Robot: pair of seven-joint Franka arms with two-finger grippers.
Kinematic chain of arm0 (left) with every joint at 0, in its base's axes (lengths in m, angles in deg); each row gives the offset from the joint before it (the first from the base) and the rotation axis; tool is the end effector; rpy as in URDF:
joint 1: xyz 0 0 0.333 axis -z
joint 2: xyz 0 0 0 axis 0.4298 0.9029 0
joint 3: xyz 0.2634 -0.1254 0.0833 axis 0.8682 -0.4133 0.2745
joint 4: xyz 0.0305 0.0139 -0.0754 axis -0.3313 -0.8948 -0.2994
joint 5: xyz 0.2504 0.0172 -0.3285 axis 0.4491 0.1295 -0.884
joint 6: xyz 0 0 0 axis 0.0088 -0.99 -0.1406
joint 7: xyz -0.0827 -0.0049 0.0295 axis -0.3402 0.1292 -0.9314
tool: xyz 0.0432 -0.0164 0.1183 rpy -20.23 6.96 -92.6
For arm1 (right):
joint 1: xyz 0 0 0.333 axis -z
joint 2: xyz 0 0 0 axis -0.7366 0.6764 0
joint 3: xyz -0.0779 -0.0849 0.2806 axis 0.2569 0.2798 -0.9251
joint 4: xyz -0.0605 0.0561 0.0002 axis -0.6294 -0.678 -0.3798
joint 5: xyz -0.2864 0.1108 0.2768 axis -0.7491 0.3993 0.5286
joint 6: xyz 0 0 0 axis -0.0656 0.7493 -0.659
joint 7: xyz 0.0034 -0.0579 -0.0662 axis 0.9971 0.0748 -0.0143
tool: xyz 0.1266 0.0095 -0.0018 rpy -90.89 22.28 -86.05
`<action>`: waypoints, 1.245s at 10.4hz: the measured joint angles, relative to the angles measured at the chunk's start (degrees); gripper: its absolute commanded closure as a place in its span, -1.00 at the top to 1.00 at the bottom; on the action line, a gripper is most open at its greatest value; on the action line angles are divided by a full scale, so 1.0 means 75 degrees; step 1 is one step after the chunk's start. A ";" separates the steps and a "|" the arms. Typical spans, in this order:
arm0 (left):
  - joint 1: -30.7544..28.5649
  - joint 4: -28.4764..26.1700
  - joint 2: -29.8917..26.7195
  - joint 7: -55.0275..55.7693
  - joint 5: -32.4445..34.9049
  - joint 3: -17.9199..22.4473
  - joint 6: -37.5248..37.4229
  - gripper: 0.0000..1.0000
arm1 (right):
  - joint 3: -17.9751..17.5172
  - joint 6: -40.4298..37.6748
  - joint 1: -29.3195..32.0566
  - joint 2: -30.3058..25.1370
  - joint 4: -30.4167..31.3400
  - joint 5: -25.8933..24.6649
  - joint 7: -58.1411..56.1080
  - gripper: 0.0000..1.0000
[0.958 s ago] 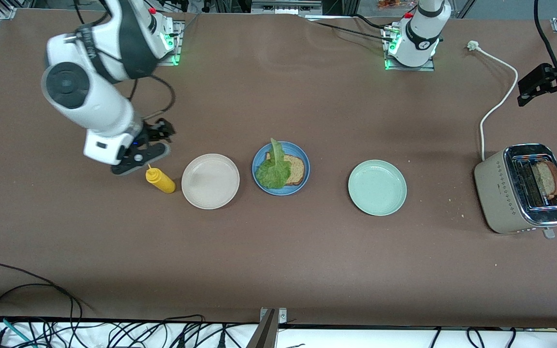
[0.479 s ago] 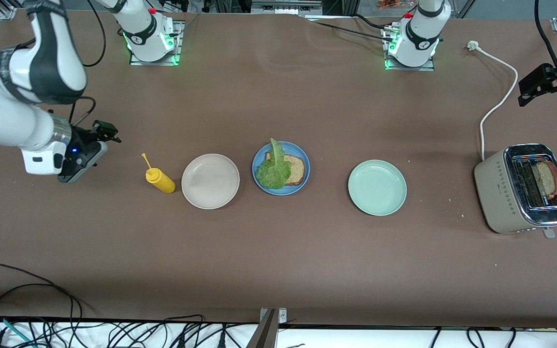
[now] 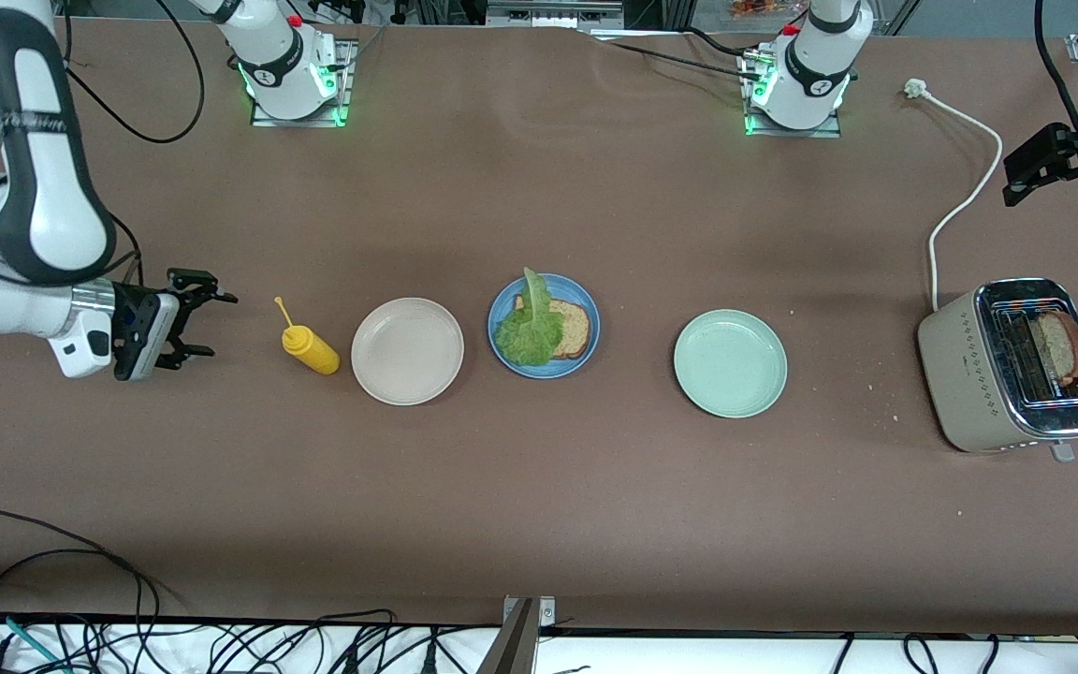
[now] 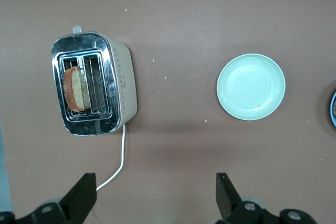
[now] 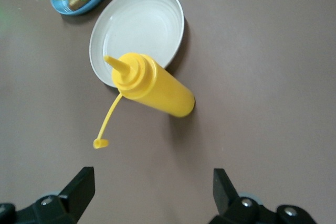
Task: Make sandwich in blue plate with both arms
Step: 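Move the right gripper back to the yellow squeeze bottle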
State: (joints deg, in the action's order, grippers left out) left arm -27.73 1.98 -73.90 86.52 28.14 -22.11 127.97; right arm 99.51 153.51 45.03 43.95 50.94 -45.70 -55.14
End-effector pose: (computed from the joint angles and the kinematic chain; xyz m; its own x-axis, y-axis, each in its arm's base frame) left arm 0.5598 -0.0025 0.6404 0.9995 -0.0179 -0.0243 -0.0202 -0.9948 -0.1002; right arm 0.6132 -0.0291 0.2643 0.5466 0.7773 0.3116 0.8214 -0.4250 -0.3805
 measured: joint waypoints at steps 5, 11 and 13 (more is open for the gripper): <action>0.0000 0.0003 0.0001 0.0000 0.0000 0.0000 -0.0001 1.00 | -0.0010 0.0056 0.0259 0.1225 -0.0088 0.2254 -0.3704 1.00; -0.0009 0.0003 0.0002 0.0000 0.0000 0.0000 -0.0043 1.00 | -0.0065 -0.0455 0.0258 0.1969 -0.0157 0.3721 -0.6106 1.00; -0.0012 0.0003 0.0002 0.0000 0.0000 -0.0001 -0.0043 1.00 | -0.0181 -0.0666 0.0257 0.2136 -0.0193 0.3819 -0.6247 1.00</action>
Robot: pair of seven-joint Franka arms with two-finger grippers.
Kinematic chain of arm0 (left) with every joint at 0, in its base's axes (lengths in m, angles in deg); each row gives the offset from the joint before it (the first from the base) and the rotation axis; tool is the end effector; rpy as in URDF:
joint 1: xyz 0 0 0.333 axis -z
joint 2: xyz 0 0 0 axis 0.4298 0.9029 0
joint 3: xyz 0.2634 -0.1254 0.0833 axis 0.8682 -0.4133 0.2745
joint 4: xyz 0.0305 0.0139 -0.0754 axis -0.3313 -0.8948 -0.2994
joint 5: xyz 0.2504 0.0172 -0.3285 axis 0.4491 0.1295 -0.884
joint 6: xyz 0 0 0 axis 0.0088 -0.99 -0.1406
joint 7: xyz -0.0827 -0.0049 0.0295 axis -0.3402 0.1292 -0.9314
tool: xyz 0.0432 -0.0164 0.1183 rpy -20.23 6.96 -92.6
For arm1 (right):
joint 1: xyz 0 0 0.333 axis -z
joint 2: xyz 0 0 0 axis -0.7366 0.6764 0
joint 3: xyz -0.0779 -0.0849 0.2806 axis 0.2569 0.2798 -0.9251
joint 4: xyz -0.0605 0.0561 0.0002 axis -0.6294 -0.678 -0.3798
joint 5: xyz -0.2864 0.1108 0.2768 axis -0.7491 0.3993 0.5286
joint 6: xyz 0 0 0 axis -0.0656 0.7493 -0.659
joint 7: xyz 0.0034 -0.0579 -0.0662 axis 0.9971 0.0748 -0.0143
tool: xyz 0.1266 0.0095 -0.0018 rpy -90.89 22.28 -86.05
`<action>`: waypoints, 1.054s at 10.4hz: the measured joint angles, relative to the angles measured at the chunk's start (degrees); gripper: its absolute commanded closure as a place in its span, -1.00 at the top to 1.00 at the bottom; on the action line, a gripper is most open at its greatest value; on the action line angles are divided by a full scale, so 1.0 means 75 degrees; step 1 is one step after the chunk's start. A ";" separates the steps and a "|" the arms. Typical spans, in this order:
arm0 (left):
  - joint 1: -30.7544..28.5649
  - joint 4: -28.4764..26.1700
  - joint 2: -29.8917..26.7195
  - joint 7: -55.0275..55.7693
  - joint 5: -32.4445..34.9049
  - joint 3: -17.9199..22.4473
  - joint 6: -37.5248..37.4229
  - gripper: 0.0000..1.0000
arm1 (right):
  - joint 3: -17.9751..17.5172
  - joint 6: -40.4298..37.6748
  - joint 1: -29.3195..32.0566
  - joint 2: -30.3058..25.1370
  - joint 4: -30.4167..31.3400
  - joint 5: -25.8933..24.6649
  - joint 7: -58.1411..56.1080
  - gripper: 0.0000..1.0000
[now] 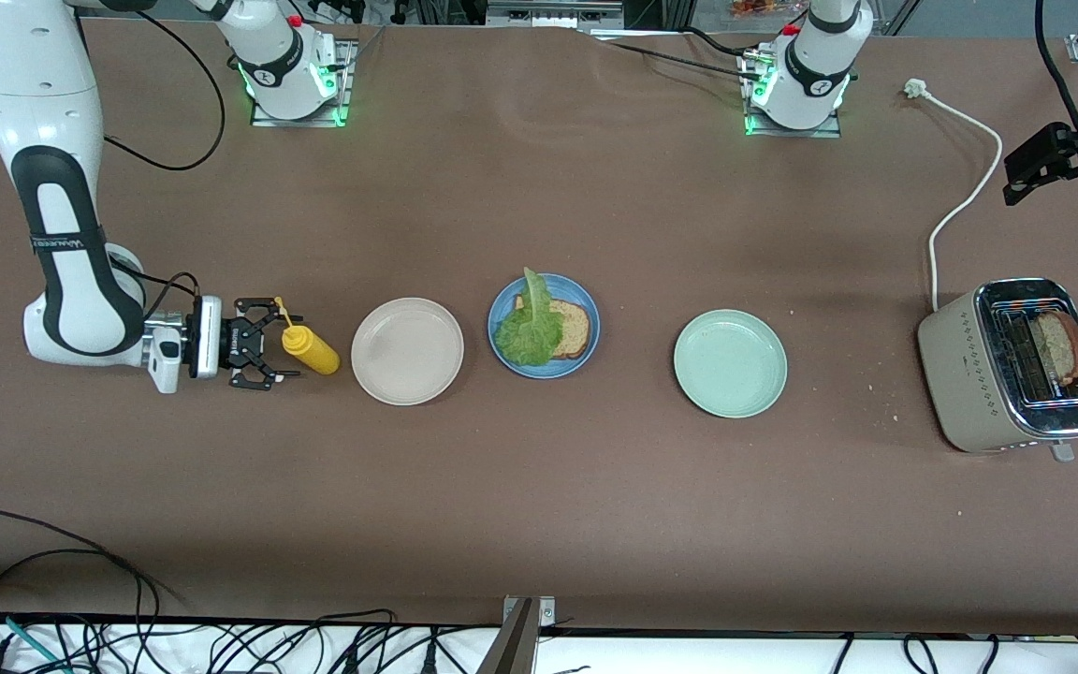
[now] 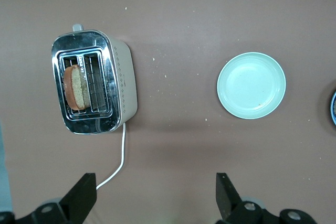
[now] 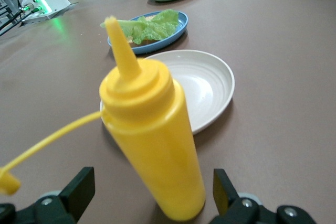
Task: Make sandwich in blue plate with both arms
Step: 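Grasp the yellow bottle with the right gripper and lift it toward the plates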
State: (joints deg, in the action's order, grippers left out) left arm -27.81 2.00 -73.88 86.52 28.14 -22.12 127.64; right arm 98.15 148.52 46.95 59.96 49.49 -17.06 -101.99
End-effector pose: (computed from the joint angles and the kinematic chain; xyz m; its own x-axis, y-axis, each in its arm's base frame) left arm 0.5592 -0.0017 0.6398 0.9994 -0.0161 -0.0300 -0.0190 -0.9948 -0.1001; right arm 0.6009 0.0035 0.1250 0.1697 0.5844 0.7935 0.9768 0.0068 -0.2140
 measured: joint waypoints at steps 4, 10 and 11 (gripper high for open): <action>-0.0001 0.0000 0.0000 0.0000 0.0000 0.0000 0.0000 1.00 | -0.0278 -0.0297 -0.0034 0.0009 -0.0273 0.0014 -0.0004 -0.47; -0.0001 0.0000 0.0000 0.0000 0.0000 0.0000 -0.0001 1.00 | -0.0287 -0.0304 -0.0048 0.0004 -0.0526 -0.0067 0.0279 -0.86; -0.0001 0.0000 0.0000 0.0000 0.0000 0.0000 -0.0001 1.00 | -0.0297 -0.0310 -0.0086 -0.0009 -0.0758 -0.0349 0.0658 -0.86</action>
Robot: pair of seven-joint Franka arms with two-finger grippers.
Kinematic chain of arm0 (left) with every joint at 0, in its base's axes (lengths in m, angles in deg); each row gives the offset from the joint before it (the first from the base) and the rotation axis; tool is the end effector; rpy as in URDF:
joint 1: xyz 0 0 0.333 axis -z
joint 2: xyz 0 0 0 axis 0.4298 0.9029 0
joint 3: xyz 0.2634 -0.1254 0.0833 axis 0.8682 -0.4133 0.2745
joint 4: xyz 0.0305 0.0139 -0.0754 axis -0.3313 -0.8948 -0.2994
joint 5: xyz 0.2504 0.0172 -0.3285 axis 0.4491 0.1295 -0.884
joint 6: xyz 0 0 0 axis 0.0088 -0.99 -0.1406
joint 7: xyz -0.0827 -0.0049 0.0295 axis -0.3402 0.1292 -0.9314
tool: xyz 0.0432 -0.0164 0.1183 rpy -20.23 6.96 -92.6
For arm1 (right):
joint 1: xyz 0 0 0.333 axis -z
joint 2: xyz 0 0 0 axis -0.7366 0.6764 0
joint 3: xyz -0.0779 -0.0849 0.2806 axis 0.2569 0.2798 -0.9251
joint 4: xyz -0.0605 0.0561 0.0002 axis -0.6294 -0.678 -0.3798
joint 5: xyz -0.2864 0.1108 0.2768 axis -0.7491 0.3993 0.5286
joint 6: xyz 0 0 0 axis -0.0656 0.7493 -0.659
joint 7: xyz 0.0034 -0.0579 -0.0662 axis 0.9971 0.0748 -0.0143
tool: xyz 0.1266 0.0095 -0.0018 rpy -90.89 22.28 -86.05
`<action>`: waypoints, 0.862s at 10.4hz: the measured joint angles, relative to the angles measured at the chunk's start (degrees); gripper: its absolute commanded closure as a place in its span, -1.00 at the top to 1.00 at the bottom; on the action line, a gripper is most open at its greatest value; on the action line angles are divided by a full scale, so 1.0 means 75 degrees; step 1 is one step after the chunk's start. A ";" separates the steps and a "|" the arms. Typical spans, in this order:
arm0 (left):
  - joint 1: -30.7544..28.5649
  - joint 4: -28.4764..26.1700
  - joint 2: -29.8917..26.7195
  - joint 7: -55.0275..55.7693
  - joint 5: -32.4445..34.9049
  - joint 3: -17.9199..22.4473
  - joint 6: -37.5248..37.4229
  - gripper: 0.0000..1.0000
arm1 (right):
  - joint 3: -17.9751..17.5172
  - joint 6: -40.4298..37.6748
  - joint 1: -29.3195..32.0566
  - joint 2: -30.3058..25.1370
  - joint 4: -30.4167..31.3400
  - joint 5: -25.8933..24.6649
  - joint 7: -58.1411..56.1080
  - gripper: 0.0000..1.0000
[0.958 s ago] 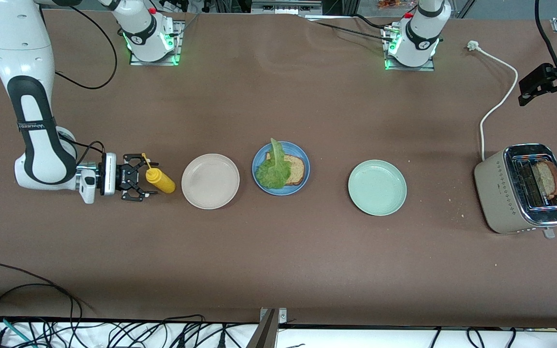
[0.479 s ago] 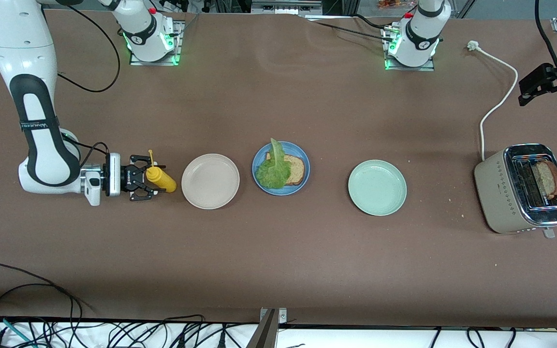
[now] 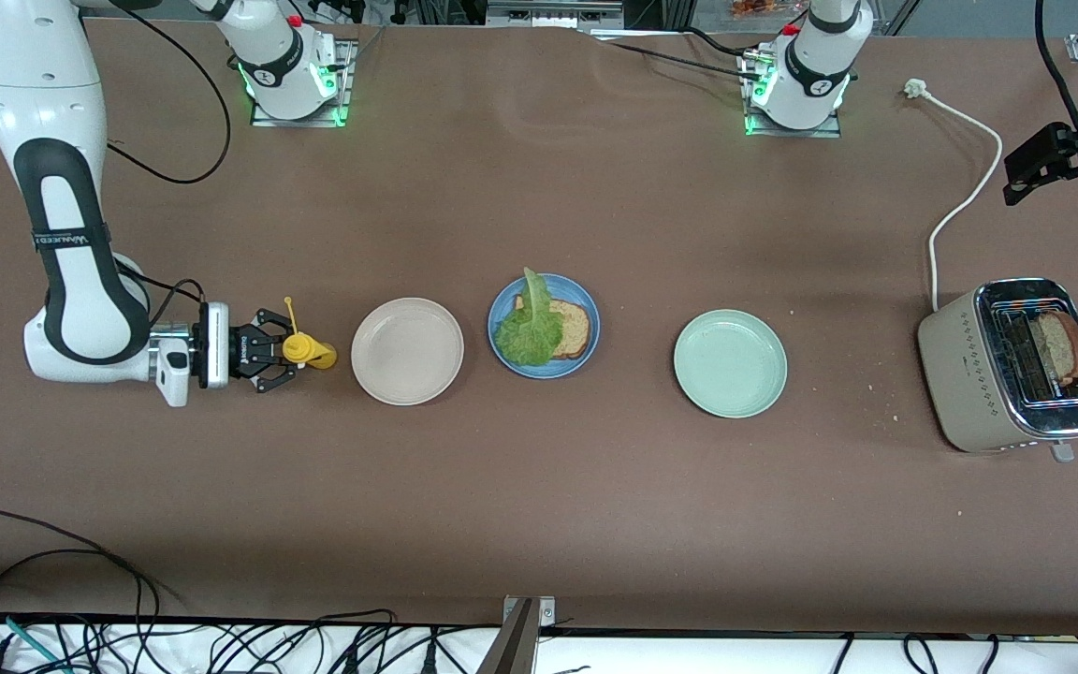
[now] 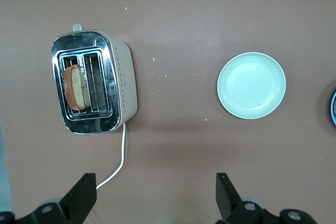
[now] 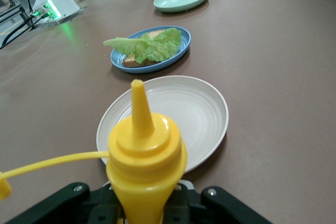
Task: Make sandwich in blue plate with both arms
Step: 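Grasp the yellow bottle with the right gripper and lift it toward the plates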
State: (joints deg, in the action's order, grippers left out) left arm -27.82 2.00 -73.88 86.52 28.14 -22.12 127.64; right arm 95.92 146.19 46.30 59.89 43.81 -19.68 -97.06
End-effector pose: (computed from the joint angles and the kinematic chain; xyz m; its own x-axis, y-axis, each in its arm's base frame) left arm 0.5592 -0.0016 0.6398 0.9994 -0.0159 -0.0300 -0.0188 -0.9948 -0.1001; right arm 0.6301 0.0358 0.1607 0.1330 0.5922 0.7947 0.9758 0.0622 -0.2097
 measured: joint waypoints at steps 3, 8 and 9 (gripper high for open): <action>0.0000 0.0000 0.0000 0.0000 0.0000 -0.0001 0.0000 1.00 | -0.0194 -0.0031 -0.0362 -0.0240 -0.0866 -0.1480 0.2137 -0.86; 0.0000 0.0000 0.0000 0.0000 0.0000 -0.0014 0.0000 1.00 | -0.0353 -0.0037 -0.2227 -0.0705 -0.2325 -0.5354 0.6006 -0.85; 0.0000 0.0000 0.0000 0.0000 0.0000 -0.0018 0.0000 1.00 | -0.0370 -0.0038 -0.2774 -0.0715 -0.2522 -0.6484 0.6757 -0.85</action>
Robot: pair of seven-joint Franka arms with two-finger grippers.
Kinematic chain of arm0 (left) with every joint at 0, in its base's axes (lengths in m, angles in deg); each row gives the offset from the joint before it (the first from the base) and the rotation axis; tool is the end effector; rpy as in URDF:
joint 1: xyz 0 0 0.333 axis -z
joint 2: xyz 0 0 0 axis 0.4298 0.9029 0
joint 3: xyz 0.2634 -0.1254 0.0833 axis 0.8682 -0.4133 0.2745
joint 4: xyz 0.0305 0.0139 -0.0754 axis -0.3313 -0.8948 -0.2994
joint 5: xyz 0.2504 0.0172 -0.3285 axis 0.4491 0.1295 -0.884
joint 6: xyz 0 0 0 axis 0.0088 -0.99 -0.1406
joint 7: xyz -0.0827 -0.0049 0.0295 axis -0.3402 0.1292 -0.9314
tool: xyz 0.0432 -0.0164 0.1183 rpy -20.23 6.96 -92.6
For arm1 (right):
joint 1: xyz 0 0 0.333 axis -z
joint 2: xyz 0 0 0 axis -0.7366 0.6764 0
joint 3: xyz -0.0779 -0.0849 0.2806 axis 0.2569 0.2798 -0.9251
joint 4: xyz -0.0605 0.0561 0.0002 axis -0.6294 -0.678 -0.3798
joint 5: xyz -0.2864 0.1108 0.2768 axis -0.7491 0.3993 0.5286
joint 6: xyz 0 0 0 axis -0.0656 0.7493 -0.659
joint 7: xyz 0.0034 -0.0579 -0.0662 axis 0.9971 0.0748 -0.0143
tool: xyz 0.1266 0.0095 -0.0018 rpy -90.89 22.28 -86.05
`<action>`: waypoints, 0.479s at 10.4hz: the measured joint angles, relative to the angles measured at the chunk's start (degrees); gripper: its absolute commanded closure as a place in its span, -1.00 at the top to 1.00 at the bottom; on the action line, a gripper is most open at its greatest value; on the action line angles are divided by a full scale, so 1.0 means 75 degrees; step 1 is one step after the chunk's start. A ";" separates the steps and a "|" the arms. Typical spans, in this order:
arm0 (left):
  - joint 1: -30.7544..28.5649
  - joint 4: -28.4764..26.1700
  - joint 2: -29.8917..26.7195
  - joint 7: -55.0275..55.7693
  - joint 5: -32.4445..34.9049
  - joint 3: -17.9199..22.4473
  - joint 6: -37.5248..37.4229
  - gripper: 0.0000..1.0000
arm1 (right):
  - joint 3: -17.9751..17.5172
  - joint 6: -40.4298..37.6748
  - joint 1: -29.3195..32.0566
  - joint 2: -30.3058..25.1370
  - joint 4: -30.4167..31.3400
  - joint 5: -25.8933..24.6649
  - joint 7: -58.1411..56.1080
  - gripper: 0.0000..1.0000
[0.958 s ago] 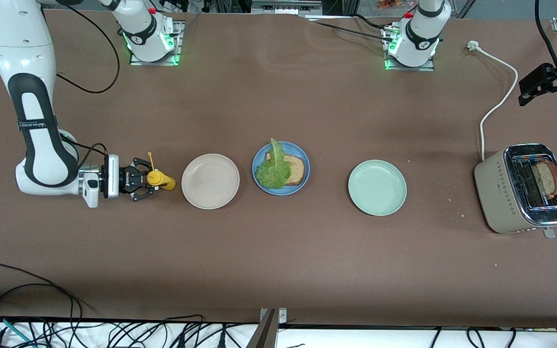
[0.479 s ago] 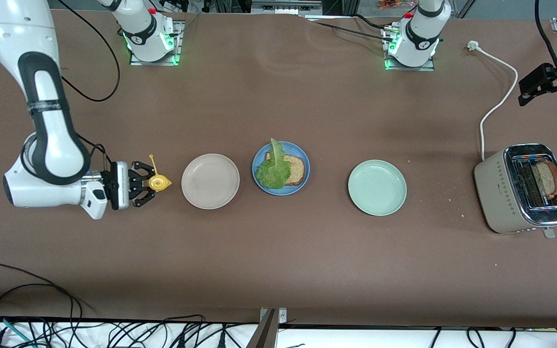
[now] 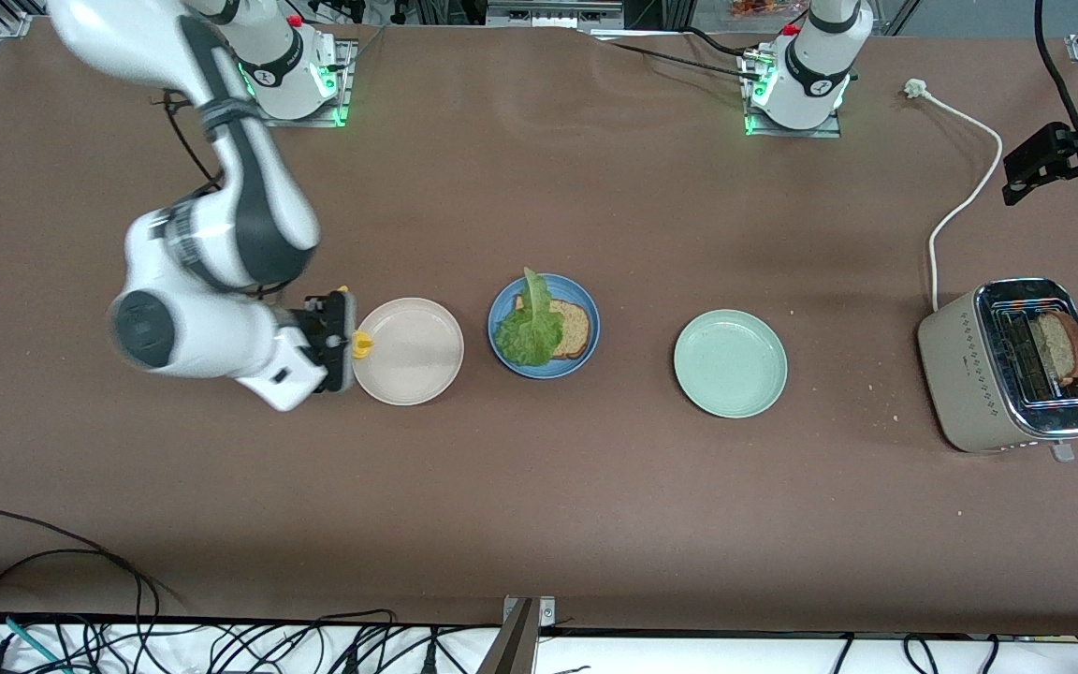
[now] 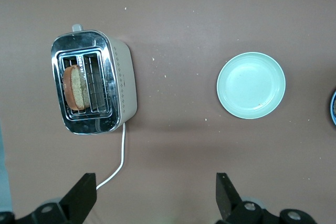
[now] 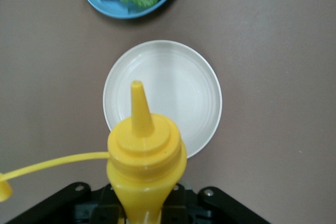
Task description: Make sandwich in blue plate with both arms
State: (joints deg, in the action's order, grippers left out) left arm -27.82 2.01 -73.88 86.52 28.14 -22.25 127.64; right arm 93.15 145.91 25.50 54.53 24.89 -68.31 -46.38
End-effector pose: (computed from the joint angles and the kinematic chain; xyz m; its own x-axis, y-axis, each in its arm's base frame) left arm 0.5592 -0.0029 0.6399 0.9994 -0.0182 -0.0298 -0.0211 -0.9948 -0.1001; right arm 0.6588 0.2448 0.3288 0.0237 0.9979 0.0596 0.9795 -0.0113 -0.2010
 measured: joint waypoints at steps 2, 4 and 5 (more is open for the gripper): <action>-0.0004 0.0000 0.0000 0.0000 0.0000 0.0002 0.0000 1.00 | -0.0002 0.0001 -0.1065 0.0014 -0.0102 -0.1580 0.1524 -0.84; -0.0009 0.0000 0.0000 0.0000 0.0000 0.0004 -0.0003 1.00 | -0.0008 -0.0005 -0.1892 0.0146 -0.0100 -0.3329 0.2709 -0.83; -0.0011 0.0001 0.0000 0.0000 0.0000 0.0003 -0.0004 1.00 | -0.0009 -0.0101 -0.2320 0.0275 -0.0097 -0.4201 0.3097 -0.82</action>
State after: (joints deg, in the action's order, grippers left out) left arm -27.90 2.01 -73.88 86.52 28.14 -22.23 127.60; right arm 93.08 145.15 8.10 56.60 24.17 -99.82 -23.15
